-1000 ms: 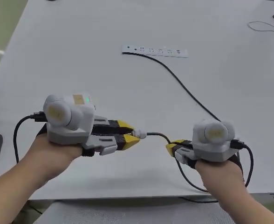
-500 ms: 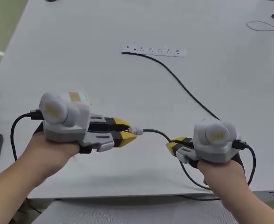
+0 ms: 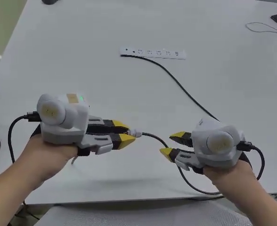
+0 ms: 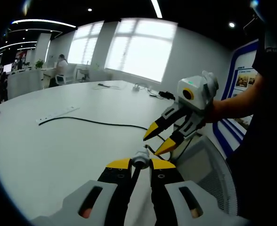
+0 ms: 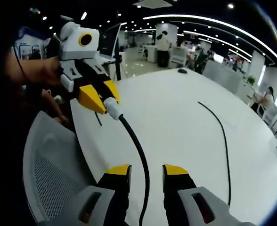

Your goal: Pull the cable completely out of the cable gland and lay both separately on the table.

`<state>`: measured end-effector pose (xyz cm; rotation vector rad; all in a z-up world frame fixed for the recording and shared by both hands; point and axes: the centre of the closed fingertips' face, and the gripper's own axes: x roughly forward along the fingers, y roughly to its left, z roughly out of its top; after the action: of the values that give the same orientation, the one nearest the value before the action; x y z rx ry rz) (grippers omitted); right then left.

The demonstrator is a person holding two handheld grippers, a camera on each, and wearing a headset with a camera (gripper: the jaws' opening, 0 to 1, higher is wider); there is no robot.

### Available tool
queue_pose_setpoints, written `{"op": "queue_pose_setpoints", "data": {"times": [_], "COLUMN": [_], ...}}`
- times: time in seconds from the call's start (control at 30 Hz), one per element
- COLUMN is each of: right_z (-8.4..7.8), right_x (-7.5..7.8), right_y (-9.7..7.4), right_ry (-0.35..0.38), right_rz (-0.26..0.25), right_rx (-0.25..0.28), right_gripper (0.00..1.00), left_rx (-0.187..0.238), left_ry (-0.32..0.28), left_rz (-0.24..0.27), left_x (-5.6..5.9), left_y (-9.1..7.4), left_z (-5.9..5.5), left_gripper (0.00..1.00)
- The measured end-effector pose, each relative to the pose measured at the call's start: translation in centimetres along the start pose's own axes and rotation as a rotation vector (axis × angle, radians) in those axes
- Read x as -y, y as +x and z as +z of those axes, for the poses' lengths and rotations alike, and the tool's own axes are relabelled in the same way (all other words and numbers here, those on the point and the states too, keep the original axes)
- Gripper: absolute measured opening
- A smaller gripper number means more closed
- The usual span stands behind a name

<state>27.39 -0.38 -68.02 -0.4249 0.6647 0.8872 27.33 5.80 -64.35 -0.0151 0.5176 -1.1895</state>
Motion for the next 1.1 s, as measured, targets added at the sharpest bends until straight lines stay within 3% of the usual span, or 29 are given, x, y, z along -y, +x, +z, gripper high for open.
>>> {"op": "queue_pose_setpoints", "data": {"times": [0.1,0.3,0.6,0.87,1.1], "right_z": [1.9,3.9,3.9,3.7,3.6], "right_x": [-0.8,-1.7,-2.6,-2.6,-2.2], "right_y": [-0.2,0.8,1.5,1.5,1.4], "right_ry": [-0.042,-0.146,-0.251,-0.278,-0.194], "right_rz": [0.014,0.030,0.056,0.046,0.035], "right_rx": [0.019,0.039,0.006,0.000,0.011], "right_gripper": [0.19,0.14,0.07,0.01,0.00], "left_rx": [-0.007,-0.012,-0.013,-0.015,-0.004], "left_ry": [0.000,0.000,0.003,-0.004,0.001], "left_rz": [-0.003,-0.009,-0.012,-0.015,-0.013], "left_x": [0.2,0.4,0.4,0.6,0.6], "left_y": [0.1,0.0,0.3,0.6,0.7], "left_z": [-0.2,-0.3,-0.2,-0.3,-0.1], "left_gripper": [0.15,0.15,0.15,0.15,0.15]}}
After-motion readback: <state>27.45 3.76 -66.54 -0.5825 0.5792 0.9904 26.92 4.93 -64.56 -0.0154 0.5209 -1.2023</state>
